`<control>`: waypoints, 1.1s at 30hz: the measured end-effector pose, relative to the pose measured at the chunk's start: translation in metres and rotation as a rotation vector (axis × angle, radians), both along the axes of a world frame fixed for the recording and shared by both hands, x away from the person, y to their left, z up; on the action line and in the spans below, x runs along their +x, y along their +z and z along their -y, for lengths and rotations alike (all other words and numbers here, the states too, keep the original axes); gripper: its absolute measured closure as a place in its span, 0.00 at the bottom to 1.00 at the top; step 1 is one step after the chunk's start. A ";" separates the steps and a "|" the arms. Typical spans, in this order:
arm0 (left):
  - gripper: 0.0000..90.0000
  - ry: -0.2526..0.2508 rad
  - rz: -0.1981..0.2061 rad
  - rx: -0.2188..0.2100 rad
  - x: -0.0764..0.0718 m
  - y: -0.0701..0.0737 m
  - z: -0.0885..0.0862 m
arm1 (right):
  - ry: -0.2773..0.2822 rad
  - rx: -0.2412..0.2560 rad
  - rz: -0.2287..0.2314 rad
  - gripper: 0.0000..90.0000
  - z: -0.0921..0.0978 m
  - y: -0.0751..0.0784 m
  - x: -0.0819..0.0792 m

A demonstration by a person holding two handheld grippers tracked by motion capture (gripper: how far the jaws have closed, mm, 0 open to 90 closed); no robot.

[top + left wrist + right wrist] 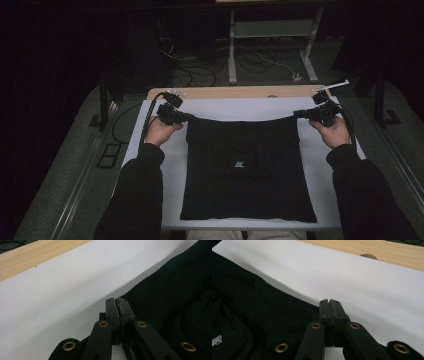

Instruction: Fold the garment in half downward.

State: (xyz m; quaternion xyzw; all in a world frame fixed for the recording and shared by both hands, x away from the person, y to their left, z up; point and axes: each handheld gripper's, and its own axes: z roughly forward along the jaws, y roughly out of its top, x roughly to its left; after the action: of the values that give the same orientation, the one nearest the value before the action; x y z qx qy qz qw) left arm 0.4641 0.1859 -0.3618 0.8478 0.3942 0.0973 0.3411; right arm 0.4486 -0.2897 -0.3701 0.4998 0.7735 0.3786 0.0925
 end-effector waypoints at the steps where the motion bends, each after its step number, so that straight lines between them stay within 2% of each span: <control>1: 0.97 0.001 0.000 0.002 0.001 0.000 0.000 | -0.003 0.000 -0.002 0.98 0.000 0.000 0.001; 6: 0.97 0.004 -0.002 0.018 0.004 0.003 -0.002 | -0.016 -0.016 0.003 0.97 0.001 0.004 0.005; 7: 0.97 0.017 -0.002 0.007 0.004 0.003 -0.002 | -0.019 -0.017 -0.002 0.97 0.001 0.005 0.006; 10: 0.97 0.018 -0.002 0.014 0.005 0.005 -0.004 | -0.018 -0.024 0.001 0.97 0.000 0.008 0.008; 16: 0.97 0.019 0.011 0.016 0.010 0.010 -0.003 | -0.026 -0.036 0.019 0.97 -0.002 0.016 0.013; 18: 0.97 0.016 0.019 0.032 0.013 0.011 -0.002 | -0.027 -0.049 0.028 0.97 -0.003 0.019 0.014; 19: 0.97 0.022 0.019 0.023 0.014 0.012 -0.002 | -0.029 -0.045 0.026 0.97 -0.003 0.020 0.015; 23: 0.97 0.023 0.024 0.031 0.017 0.015 -0.002 | -0.035 -0.047 0.033 0.97 -0.002 0.022 0.018; 27: 0.97 0.026 0.029 0.035 0.020 0.015 0.000 | -0.038 -0.041 0.041 0.97 -0.002 0.020 0.022; 33: 0.97 0.034 0.026 0.026 0.026 0.007 0.000 | -0.045 -0.047 0.018 0.97 -0.002 0.011 0.029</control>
State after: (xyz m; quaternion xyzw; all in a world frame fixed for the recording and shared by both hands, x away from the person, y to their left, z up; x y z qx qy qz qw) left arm 0.4906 0.1858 -0.3545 0.8441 0.4026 0.1195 0.3334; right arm 0.4774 -0.2876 -0.3596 0.5113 0.7700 0.3626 0.1195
